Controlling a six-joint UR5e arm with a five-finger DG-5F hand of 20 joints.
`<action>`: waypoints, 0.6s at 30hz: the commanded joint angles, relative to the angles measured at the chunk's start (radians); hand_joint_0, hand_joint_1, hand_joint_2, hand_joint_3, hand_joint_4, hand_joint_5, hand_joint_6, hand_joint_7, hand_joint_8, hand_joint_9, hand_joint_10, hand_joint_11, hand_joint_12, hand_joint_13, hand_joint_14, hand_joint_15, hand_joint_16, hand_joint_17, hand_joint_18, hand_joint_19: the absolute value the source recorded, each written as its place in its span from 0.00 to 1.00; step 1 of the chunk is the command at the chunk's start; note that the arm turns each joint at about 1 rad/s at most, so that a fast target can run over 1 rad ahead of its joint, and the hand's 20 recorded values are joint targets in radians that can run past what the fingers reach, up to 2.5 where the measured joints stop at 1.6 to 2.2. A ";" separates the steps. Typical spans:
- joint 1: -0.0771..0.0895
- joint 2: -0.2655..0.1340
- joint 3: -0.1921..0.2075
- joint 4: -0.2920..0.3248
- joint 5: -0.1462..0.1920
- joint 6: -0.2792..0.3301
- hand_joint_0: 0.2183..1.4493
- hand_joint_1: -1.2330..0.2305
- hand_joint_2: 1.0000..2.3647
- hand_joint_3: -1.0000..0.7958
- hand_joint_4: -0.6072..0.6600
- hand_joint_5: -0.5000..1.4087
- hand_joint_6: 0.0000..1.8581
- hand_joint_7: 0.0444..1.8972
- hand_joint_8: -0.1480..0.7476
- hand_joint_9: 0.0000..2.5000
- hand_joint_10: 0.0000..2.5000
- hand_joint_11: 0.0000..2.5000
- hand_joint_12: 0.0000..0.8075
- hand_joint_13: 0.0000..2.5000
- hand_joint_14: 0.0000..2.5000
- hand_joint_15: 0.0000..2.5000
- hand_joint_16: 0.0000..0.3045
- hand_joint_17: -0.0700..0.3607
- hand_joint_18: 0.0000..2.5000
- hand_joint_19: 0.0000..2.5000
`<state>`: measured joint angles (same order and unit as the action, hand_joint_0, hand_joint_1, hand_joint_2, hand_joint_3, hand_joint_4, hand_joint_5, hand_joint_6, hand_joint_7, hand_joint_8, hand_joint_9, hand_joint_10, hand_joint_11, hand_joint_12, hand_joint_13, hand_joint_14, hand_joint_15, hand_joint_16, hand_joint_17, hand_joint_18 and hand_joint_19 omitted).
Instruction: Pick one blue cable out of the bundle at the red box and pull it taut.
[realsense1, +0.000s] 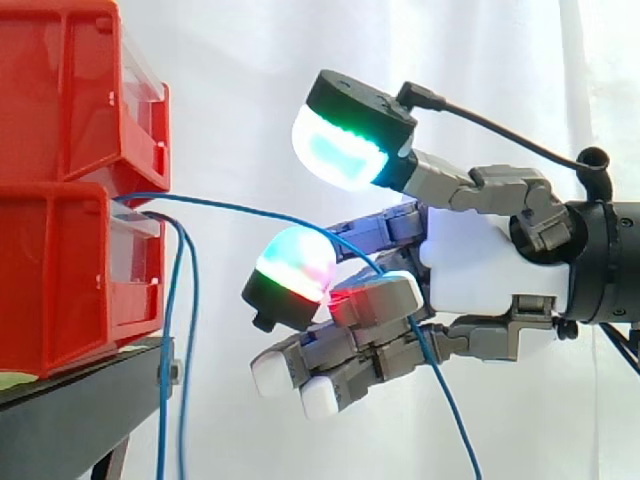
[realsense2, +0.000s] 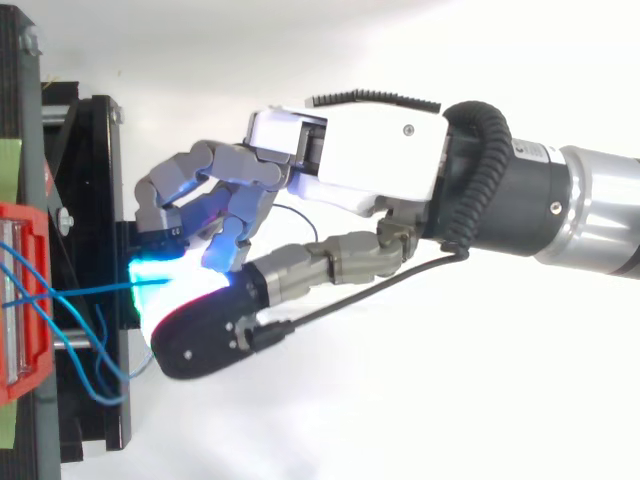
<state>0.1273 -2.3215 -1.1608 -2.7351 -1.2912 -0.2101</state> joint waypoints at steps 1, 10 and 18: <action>0.000 0.001 0.001 0.000 0.000 0.000 0.28 0.53 0.00 0.30 0.60 0.21 0.42 0.59 0.54 0.51 0.01 0.57 0.49 0.26 0.01 0.19 0.18 0.45 0.24 0.21; 0.000 0.001 0.001 0.000 0.000 0.000 0.30 0.37 0.01 0.44 0.63 0.20 0.44 0.59 0.59 0.52 0.00 0.57 0.54 0.28 0.01 0.19 0.21 0.49 0.27 0.20; 0.000 0.001 0.001 0.000 0.000 0.000 0.30 0.34 0.01 0.46 0.64 0.20 0.45 0.60 0.59 0.52 0.00 0.57 0.54 0.28 0.01 0.19 0.21 0.49 0.28 0.19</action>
<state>0.1273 -2.3213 -1.1601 -2.7351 -1.2911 -0.2101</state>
